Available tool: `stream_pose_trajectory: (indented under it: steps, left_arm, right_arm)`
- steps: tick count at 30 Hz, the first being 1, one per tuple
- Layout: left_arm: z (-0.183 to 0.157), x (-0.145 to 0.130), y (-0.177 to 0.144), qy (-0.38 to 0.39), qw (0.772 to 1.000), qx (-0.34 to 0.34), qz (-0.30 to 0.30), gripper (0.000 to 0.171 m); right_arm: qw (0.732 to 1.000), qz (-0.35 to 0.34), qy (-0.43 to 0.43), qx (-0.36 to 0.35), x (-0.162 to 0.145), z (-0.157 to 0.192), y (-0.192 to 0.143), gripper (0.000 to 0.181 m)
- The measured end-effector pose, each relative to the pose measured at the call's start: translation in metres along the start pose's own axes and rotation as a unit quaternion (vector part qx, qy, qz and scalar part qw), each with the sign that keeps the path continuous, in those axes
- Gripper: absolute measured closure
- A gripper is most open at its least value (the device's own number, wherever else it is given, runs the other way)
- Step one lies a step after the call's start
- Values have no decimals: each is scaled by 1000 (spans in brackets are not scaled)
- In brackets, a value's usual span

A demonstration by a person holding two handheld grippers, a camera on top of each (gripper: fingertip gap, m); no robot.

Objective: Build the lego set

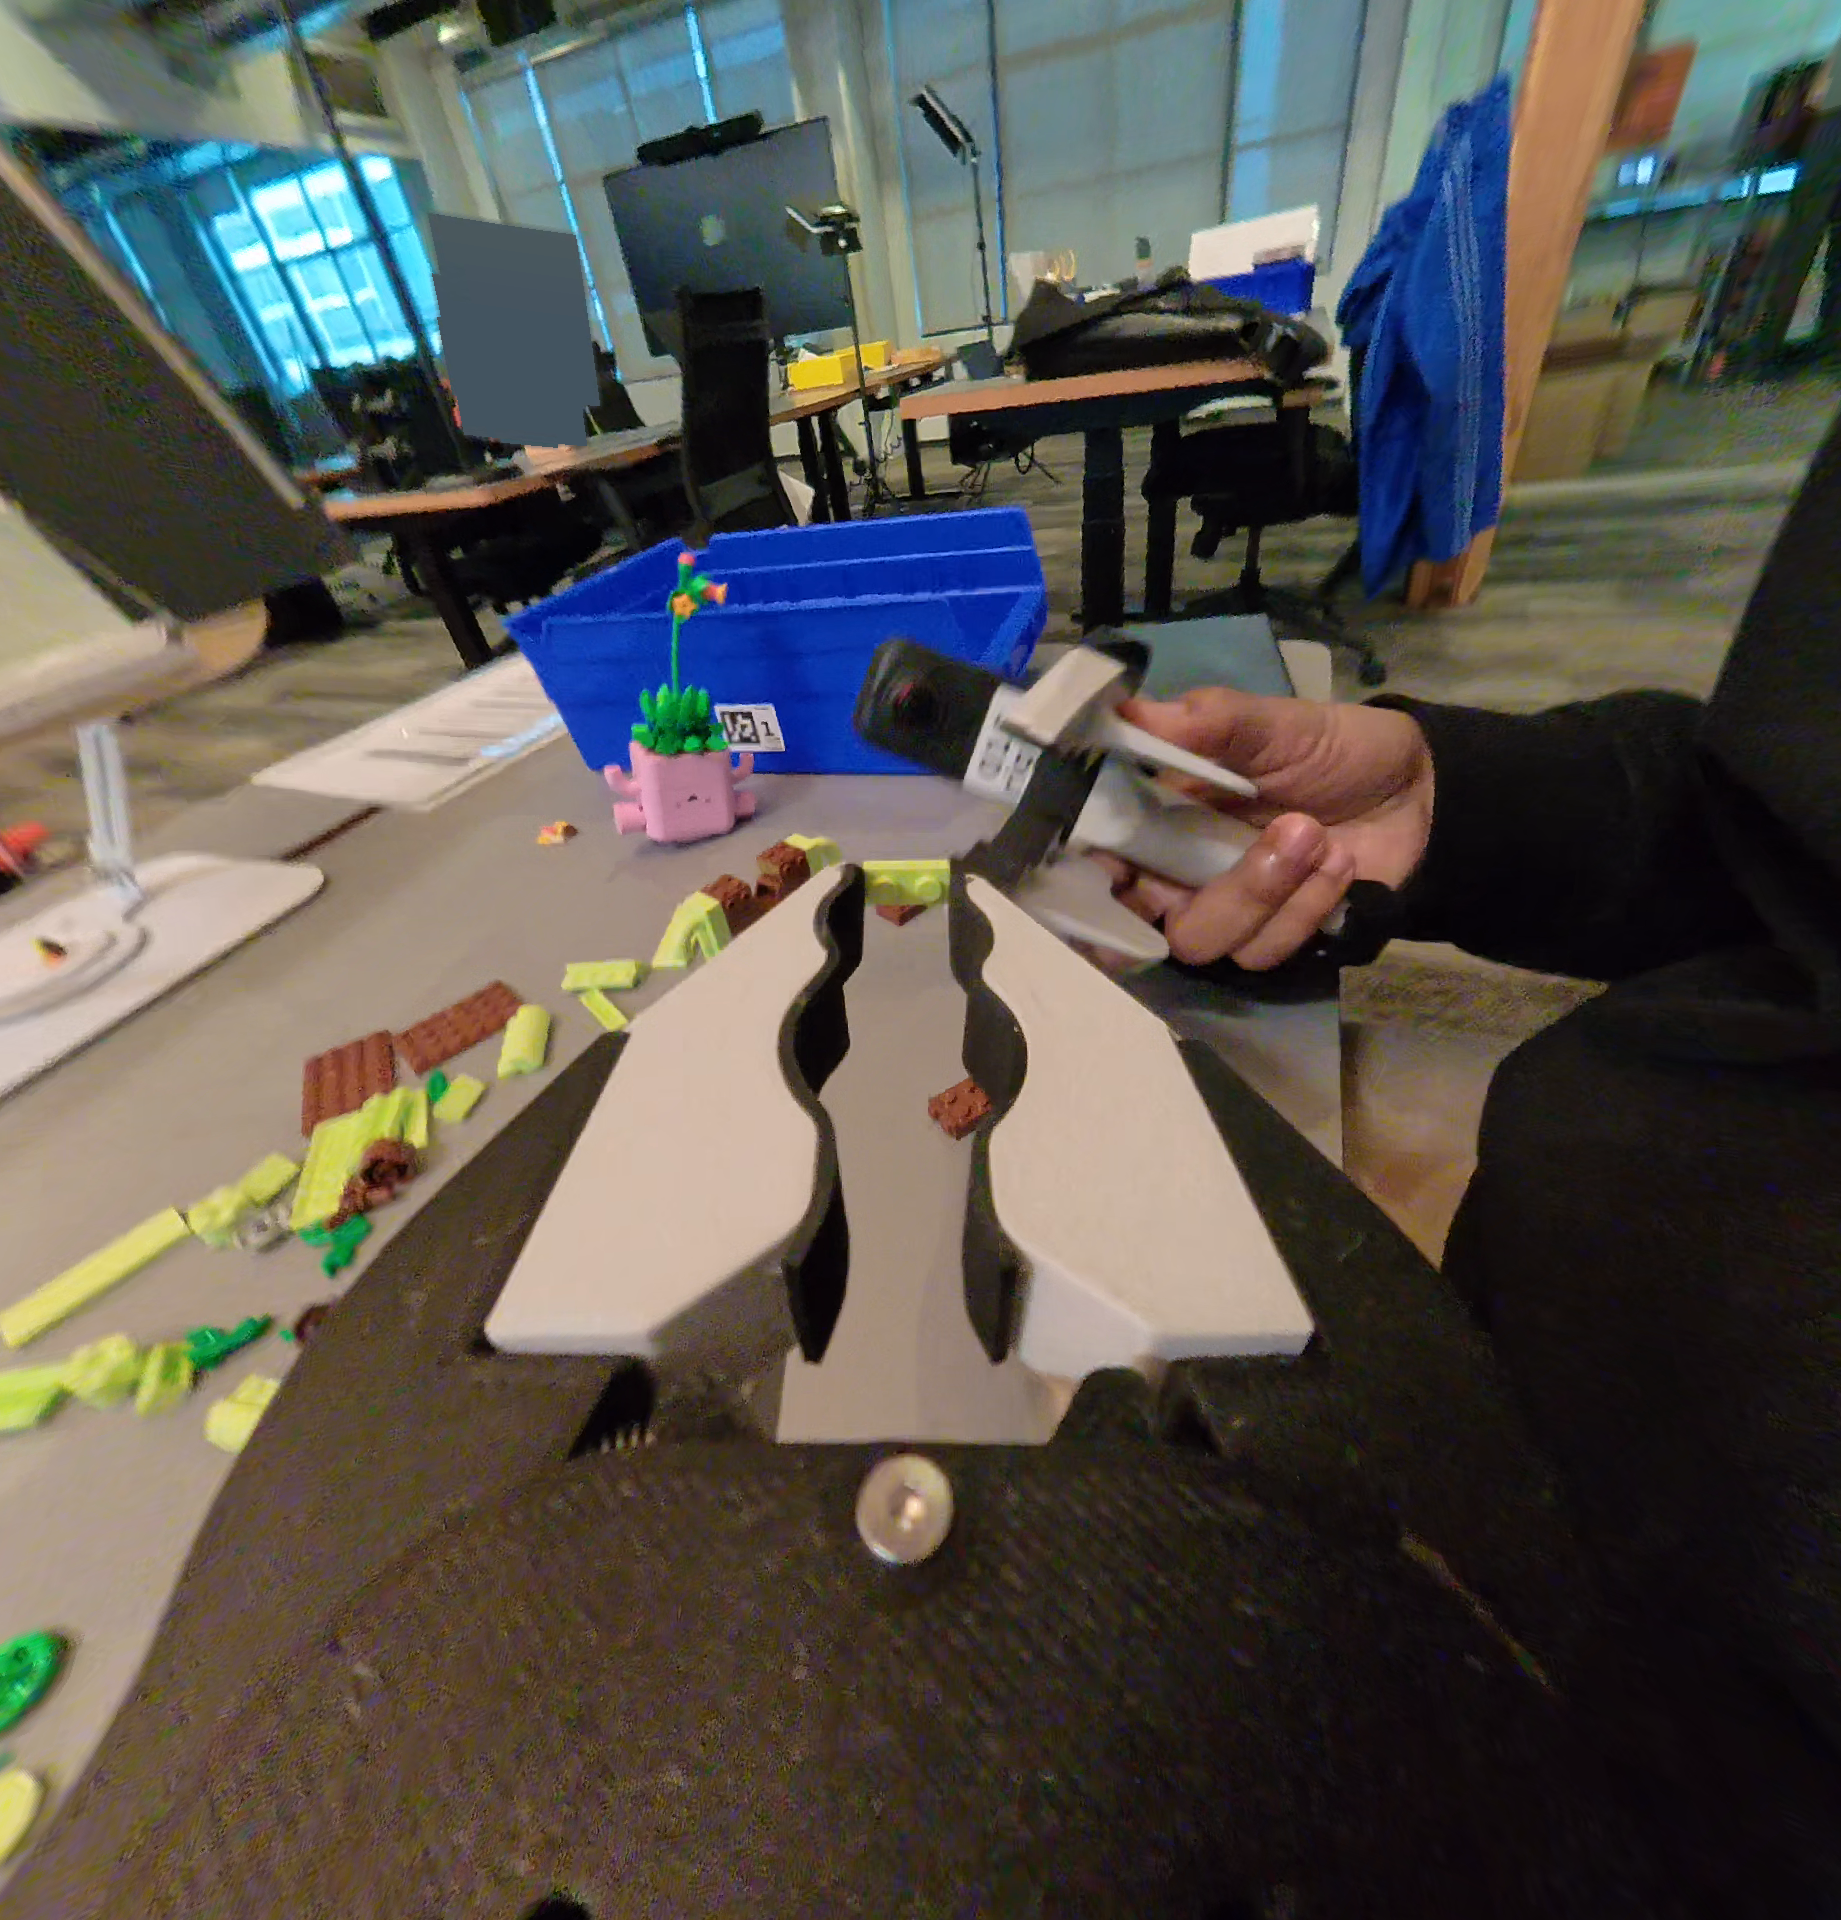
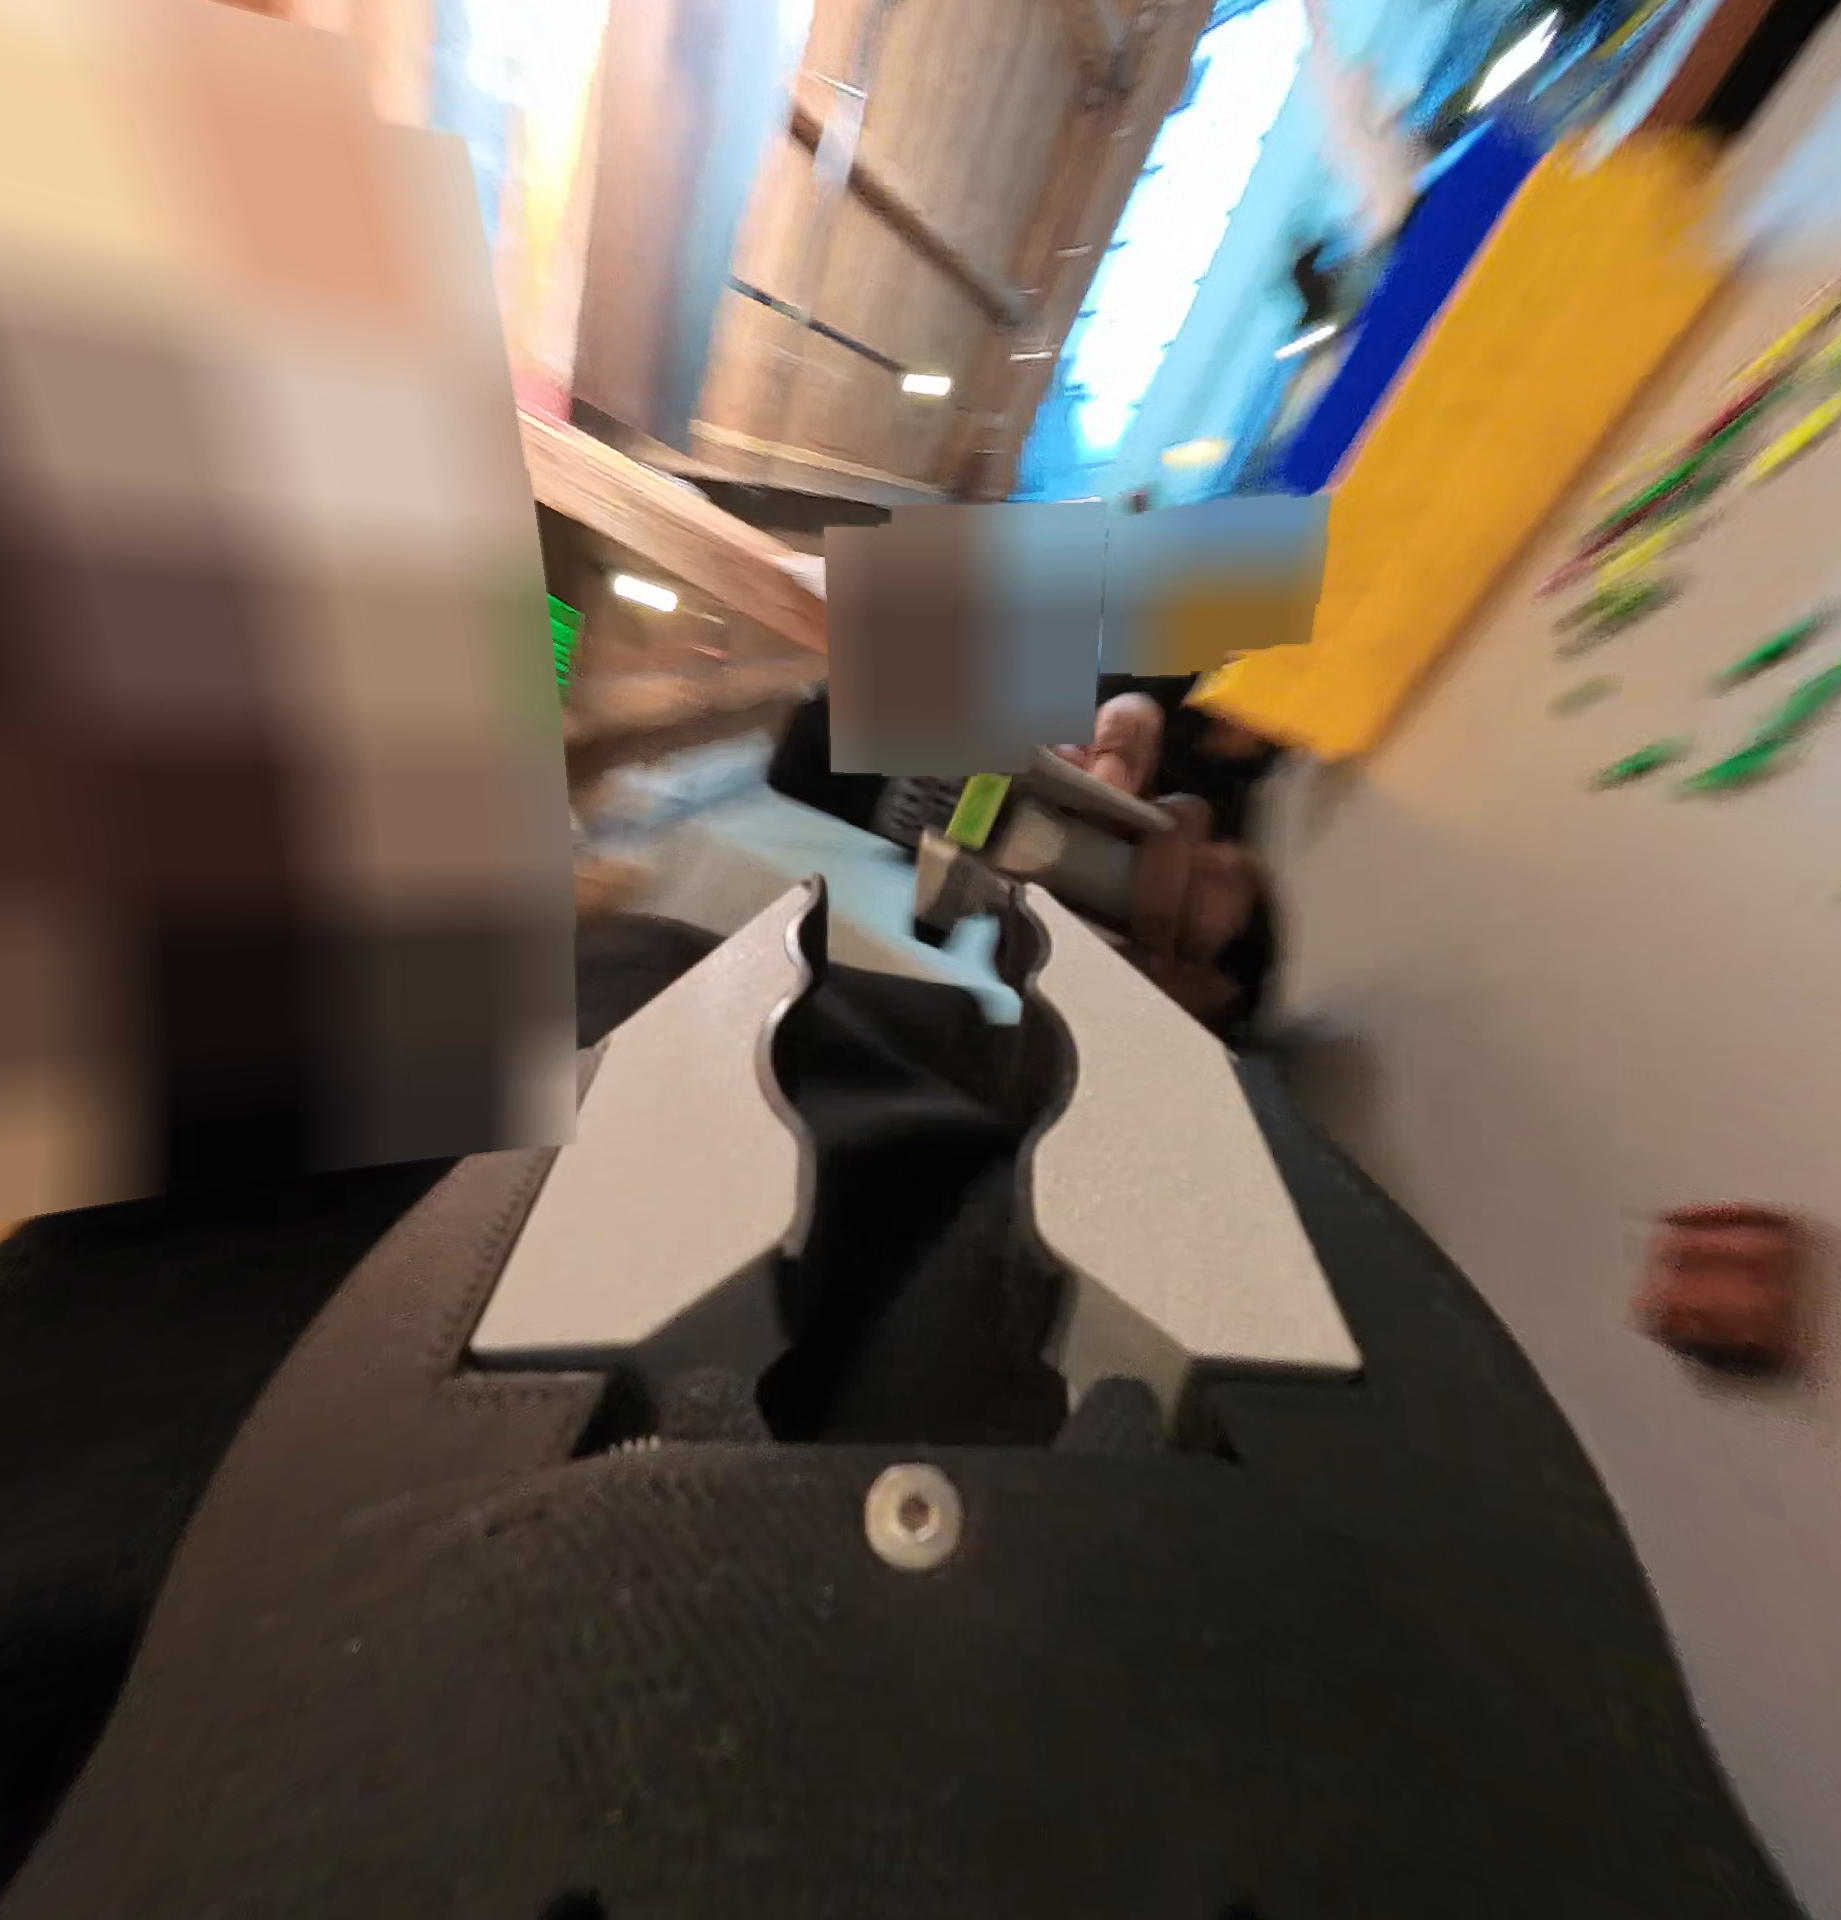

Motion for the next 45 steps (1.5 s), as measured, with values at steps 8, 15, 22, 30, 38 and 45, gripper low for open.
stream_pose_trajectory:
  steps: [8, 15, 22, 30, 38, 45]
  left_arm:
    - [29, -23, -2, -178, 983, -37, 30, 158]
    - [36, -35, -2, -256, 964, -72, 24, 158]
    - [37, -39, -3, -293, 949, -115, 10, 158]
    - [7, -45, 6, -263, 938, -214, 68, 158]
    - [1, -47, 12, -257, 933, -233, 91, 158]
    - [-4, -48, 14, -248, 931, -247, 105, 158]
  right_arm:
    - [812, 163, -379, -413, 10, -17, -45, 150]
    - [761, 254, -384, -457, -8, -41, -31, 143]
    - [733, 272, -438, -444, -10, -41, -25, 167]
    - [881, 193, -386, -193, -16, 0, -9, 168]
    - [877, 224, -377, -198, -22, -4, -8, 168]
    - [876, 238, -369, -201, -24, -6, -7, 168]
Point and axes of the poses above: each gripper's, where its closed fingertips meet, y out along the fingers, x out of its top, z = x × y across the jaws, the point moved 7 cm from there along -y, back along the fingers, and after that the axes turned 4 degrees about -z, right-handed, at the moved point
